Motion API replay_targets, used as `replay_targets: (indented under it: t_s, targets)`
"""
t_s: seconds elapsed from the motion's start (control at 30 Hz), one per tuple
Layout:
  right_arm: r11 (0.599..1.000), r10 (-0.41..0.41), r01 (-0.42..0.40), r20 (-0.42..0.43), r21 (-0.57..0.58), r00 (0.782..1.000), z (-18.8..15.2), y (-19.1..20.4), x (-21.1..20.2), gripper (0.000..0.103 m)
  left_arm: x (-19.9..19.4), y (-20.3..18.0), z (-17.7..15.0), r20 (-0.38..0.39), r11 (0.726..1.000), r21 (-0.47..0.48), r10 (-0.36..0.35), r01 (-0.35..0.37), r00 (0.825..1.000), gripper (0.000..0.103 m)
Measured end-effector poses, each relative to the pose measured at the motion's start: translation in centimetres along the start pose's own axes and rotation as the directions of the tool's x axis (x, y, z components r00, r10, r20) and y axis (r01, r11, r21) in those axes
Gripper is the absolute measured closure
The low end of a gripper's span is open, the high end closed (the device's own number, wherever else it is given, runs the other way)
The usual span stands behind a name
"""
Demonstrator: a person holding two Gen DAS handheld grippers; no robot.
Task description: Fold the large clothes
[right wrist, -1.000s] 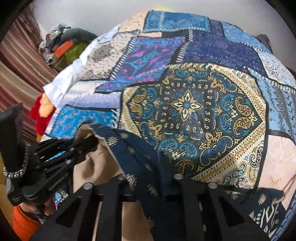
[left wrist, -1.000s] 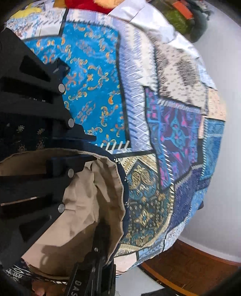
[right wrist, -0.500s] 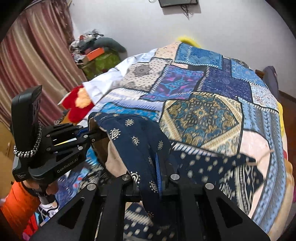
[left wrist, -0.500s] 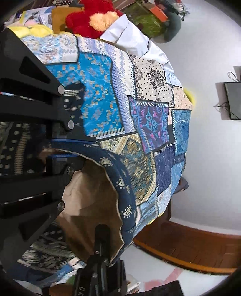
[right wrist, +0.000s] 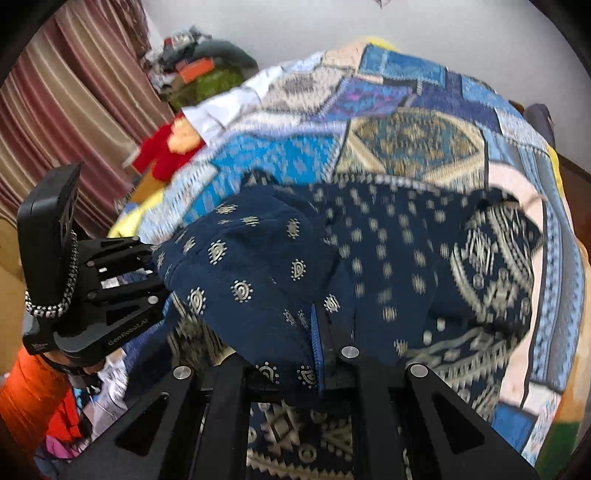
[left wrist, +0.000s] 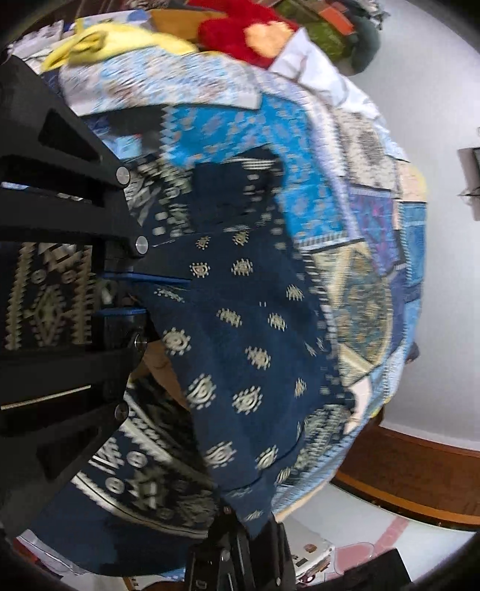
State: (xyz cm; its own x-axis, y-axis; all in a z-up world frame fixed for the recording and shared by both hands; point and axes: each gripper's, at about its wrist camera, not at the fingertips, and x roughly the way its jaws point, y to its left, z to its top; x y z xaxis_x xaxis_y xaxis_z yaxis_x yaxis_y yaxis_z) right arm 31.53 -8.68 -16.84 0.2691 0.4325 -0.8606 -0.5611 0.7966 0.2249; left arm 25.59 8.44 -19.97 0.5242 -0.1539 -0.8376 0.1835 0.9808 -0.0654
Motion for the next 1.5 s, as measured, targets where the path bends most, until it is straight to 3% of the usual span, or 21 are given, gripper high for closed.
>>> replay_targets:
  t_s: [0.23,0.33,0.43,0.6,0.8,0.93,1.0,1.07,1.17,1.37,1.5]
  targets:
    - [0.995,-0.085,0.078,-0.114,-0.065,0.990,-3.3,0.9,1.7,0.093,1.8,-0.4,-4.3,-0.075,1.000,-0.017,-0.015,0.014,0.997,0.084]
    - [0.985,-0.134,0.120,-0.112,-0.121,0.985,-4.4,1.5,1.9,0.093,2.2,-1.0,-5.6,-0.100,1.000,-0.004,-0.002,0.002,0.995,0.075]
    - [0.971,-0.185,0.171,-0.078,-0.166,0.980,-5.2,2.1,1.4,0.093,2.4,-0.8,-6.9,-0.130,1.000,-0.006,0.008,-0.009,0.992,0.074]
    - [0.975,-0.182,0.172,-0.065,-0.143,0.981,-5.4,1.7,0.7,0.093,0.7,1.3,-7.8,-0.139,0.998,-0.055,0.030,-0.038,0.990,0.073]
    - [0.989,-0.136,0.133,-0.052,-0.062,0.989,-5.7,0.0,-0.6,0.093,-2.8,3.6,-5.0,-0.060,0.992,-0.108,0.060,-0.066,0.996,0.070]
    - [0.991,-0.127,0.125,-0.058,-0.042,0.990,-5.8,-0.4,-0.3,0.093,-3.9,3.3,-1.4,0.019,0.994,-0.107,0.035,-0.033,0.999,0.054]
    - [0.988,-0.145,0.142,-0.058,-0.055,0.988,-5.7,0.0,-0.1,0.093,-3.5,2.3,0.5,0.043,0.994,-0.105,-0.017,0.021,0.999,0.049]
    - [0.985,-0.162,0.158,-0.058,-0.073,0.985,-5.7,0.3,0.0,0.093,-2.3,1.2,1.8,0.035,0.990,-0.115,-0.080,0.084,0.996,0.043]
    - [0.982,-0.172,0.166,-0.057,-0.090,0.983,-5.9,0.5,0.1,0.093,0.7,-0.7,2.4,-0.021,0.984,-0.113,-0.141,0.138,0.990,0.043]
    - [0.987,-0.145,0.139,-0.068,-0.084,0.987,-6.0,-0.2,-0.6,0.093,6.6,-3.3,0.5,-0.139,0.997,-0.034,-0.068,0.064,0.988,0.040]
    - [0.990,-0.120,0.113,-0.081,-0.086,0.989,-6.6,-0.8,-1.5,0.093,7.0,-4.0,-0.2,-0.122,0.999,0.003,-0.035,0.036,0.992,0.040]
